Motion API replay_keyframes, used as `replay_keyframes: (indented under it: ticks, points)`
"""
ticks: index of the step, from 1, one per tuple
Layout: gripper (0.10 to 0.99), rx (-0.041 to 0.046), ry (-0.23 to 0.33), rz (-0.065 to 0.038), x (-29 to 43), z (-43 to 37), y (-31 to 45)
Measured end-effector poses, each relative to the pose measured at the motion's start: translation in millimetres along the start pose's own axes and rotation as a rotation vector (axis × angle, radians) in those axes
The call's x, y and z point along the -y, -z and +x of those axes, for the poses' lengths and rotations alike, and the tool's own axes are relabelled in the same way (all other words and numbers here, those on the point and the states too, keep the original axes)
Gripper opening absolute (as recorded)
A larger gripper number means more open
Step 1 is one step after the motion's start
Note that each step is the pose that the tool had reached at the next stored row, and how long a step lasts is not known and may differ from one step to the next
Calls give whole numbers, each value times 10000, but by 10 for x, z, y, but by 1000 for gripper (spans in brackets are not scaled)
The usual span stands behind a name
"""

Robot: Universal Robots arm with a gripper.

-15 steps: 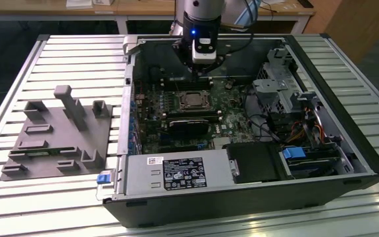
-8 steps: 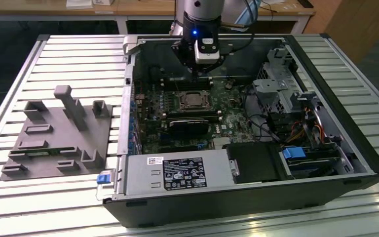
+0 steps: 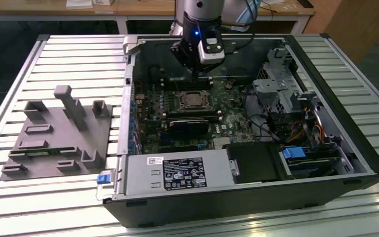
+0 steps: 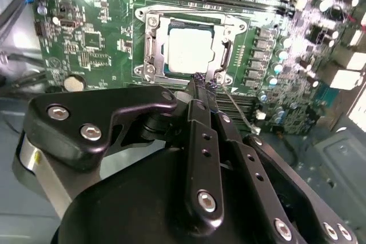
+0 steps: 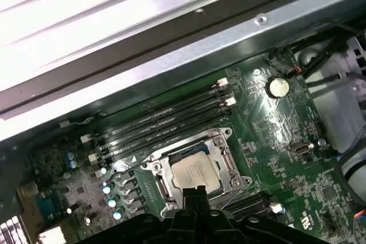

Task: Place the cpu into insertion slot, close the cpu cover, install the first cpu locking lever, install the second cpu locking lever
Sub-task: 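Install the first cpu locking lever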

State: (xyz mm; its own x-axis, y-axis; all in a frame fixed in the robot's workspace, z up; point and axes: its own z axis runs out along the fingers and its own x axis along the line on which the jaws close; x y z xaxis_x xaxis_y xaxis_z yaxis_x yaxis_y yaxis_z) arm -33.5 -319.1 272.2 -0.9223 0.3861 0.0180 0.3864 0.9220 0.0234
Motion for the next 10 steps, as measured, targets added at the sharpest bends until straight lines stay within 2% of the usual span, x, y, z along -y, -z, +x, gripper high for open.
replay_keyframes:
  ticks: [10]
  points:
    - [106,-42,1810,33,0,0,-6]
